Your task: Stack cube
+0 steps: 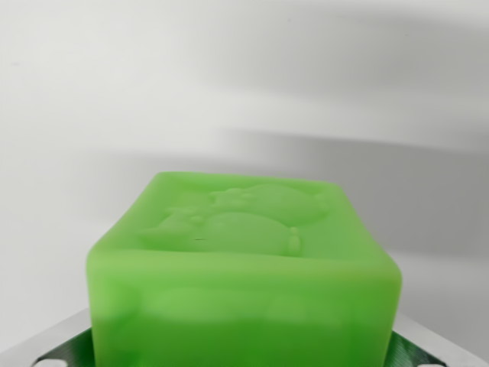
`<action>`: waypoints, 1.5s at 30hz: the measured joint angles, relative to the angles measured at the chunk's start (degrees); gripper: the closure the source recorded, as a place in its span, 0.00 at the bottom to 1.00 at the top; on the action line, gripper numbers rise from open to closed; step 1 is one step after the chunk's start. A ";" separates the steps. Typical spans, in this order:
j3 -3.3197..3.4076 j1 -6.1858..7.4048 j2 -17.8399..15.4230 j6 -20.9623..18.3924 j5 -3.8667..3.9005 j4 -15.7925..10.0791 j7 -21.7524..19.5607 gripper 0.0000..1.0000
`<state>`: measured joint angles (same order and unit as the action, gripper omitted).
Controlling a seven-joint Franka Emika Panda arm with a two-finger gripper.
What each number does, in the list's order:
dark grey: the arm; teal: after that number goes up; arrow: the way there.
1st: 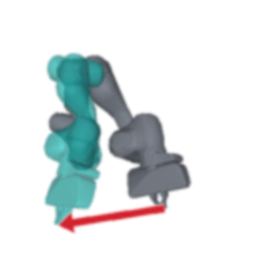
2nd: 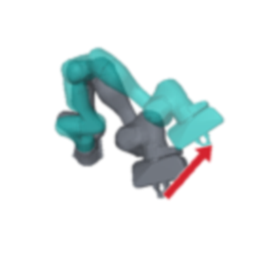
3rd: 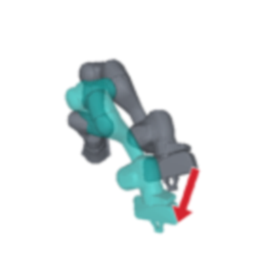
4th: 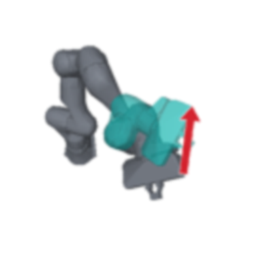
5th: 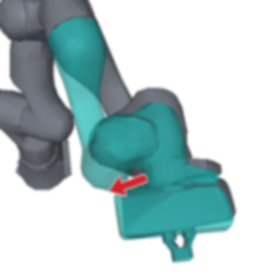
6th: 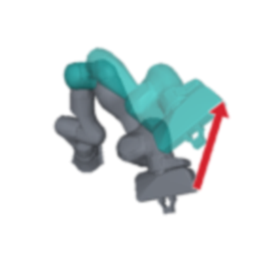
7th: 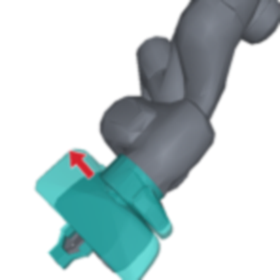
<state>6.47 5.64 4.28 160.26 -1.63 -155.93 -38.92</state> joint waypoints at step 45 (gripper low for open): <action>-2.55 9.68 -0.30 -2.82 0.62 2.64 -23.61 1.00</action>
<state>3.92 15.32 3.98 157.44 -1.01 -153.29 -62.53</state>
